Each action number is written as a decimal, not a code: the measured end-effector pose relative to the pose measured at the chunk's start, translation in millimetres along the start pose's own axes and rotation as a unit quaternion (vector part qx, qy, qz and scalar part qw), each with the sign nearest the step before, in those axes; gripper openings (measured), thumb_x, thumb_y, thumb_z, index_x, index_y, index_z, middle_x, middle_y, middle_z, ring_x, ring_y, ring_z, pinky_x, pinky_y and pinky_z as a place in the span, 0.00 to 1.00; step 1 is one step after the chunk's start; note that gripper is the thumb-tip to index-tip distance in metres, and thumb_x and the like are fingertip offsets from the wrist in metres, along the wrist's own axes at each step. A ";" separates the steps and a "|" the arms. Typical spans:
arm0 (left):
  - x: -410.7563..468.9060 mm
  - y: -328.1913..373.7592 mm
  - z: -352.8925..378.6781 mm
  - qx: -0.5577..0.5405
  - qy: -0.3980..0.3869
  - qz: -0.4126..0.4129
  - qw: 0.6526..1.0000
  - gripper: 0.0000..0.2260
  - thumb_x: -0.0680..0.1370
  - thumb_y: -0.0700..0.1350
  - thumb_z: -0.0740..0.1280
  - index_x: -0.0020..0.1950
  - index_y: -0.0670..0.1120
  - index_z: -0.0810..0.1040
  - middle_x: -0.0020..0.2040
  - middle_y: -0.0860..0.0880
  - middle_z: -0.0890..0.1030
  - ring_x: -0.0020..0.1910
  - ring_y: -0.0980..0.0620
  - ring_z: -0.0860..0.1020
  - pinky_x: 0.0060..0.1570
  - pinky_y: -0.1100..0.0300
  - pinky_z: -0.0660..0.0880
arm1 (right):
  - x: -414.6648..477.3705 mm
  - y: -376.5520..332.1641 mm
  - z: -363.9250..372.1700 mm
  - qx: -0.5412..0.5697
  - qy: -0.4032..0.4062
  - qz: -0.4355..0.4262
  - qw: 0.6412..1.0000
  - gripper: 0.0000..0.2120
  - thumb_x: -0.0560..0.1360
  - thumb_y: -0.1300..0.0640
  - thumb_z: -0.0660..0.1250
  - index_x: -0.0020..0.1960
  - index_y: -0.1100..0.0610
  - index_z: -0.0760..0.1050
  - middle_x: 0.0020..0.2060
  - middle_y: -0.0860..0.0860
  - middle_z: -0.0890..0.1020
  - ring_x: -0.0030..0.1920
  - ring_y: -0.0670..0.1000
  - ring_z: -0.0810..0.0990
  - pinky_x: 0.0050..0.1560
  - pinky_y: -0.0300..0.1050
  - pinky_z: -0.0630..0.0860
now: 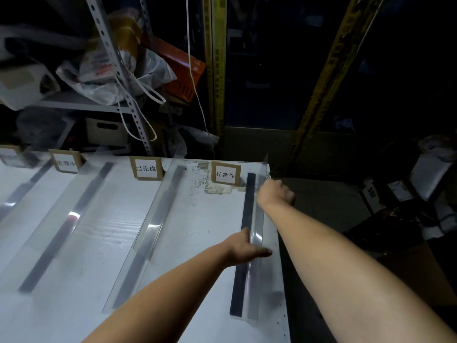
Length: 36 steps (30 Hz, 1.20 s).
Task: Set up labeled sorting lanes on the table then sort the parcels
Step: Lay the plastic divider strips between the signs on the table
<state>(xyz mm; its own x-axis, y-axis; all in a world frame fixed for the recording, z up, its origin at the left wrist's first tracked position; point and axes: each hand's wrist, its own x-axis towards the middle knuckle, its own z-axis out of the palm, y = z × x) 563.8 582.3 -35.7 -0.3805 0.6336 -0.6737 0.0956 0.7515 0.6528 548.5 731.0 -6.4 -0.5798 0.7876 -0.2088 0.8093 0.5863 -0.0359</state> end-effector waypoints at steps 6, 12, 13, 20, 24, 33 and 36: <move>-3.6 -8.1 5.8 0.011 -0.100 -0.119 0.988 0.30 0.78 0.58 0.66 0.67 0.34 0.71 0.58 0.35 0.82 0.51 0.41 0.84 0.50 0.51 0.82 | 4.9 -5.8 -8.9 0.031 -0.019 -0.021 0.999 0.10 0.82 0.49 0.64 0.53 0.56 0.77 0.42 0.54 0.77 0.43 0.53 0.79 0.40 0.48 0.77; -14.3 -3.8 13.9 -0.015 -0.177 -0.191 0.965 0.25 0.81 0.49 0.60 0.68 0.29 0.70 0.62 0.32 0.79 0.58 0.37 0.82 0.50 0.51 0.81 | 11.0 -7.4 -8.9 0.031 -0.015 -0.046 0.998 0.11 0.80 0.59 0.68 0.62 0.59 0.76 0.49 0.56 0.80 0.51 0.56 0.82 0.49 0.50 0.81; -14.9 -4.4 15.5 -0.017 -0.184 -0.195 0.963 0.25 0.82 0.49 0.60 0.68 0.28 0.70 0.62 0.32 0.79 0.58 0.37 0.82 0.49 0.52 0.80 | 11.6 -8.7 -8.7 0.032 -0.010 -0.050 0.998 0.12 0.81 0.61 0.67 0.64 0.59 0.75 0.53 0.57 0.80 0.53 0.57 0.82 0.51 0.51 0.81; -16.1 -4.3 18.2 0.024 -0.168 -0.140 0.976 0.21 0.80 0.47 0.58 0.59 0.29 0.75 0.57 0.33 0.82 0.42 0.41 0.84 0.38 0.56 0.81 | 12.8 -13.5 -2.0 0.071 0.002 -0.040 0.997 0.18 0.82 0.60 0.64 0.71 0.59 0.69 0.62 0.60 0.78 0.61 0.60 0.79 0.56 0.55 0.80; -16.3 -0.1 24.0 0.028 -0.134 -0.099 0.986 0.17 0.79 0.49 0.58 0.52 0.35 0.76 0.53 0.35 0.84 0.48 0.41 0.85 0.43 0.54 0.81 | 9.5 -5.8 4.5 0.115 -0.015 -0.025 0.993 0.24 0.81 0.56 0.67 0.74 0.59 0.66 0.62 0.59 0.78 0.60 0.60 0.81 0.53 0.54 0.79; -16.6 0.5 22.5 0.075 -0.105 -0.078 0.989 0.28 0.80 0.60 0.61 0.61 0.35 0.77 0.53 0.35 0.84 0.52 0.41 0.85 0.51 0.51 0.82 | -0.9 6.4 8.1 0.120 -0.040 -0.023 0.992 0.20 0.81 0.52 0.66 0.70 0.58 0.71 0.60 0.58 0.79 0.57 0.59 0.81 0.53 0.54 0.81; -16.8 -0.5 22.2 0.088 -0.101 -0.078 0.988 0.28 0.79 0.61 0.62 0.59 0.36 0.78 0.52 0.35 0.84 0.51 0.41 0.85 0.50 0.51 0.82 | -6.6 6.9 7.5 0.114 -0.046 -0.025 0.992 0.20 0.81 0.53 0.66 0.70 0.58 0.70 0.60 0.58 0.79 0.57 0.59 0.81 0.49 0.51 0.79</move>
<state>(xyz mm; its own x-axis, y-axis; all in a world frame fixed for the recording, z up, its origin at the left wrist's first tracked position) 590.6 575.4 -32.4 -0.2138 0.5181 -0.8282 0.2162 0.8519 0.4771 558.6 728.4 -12.6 -0.6178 0.7317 -0.2881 0.7856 0.5587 -0.2657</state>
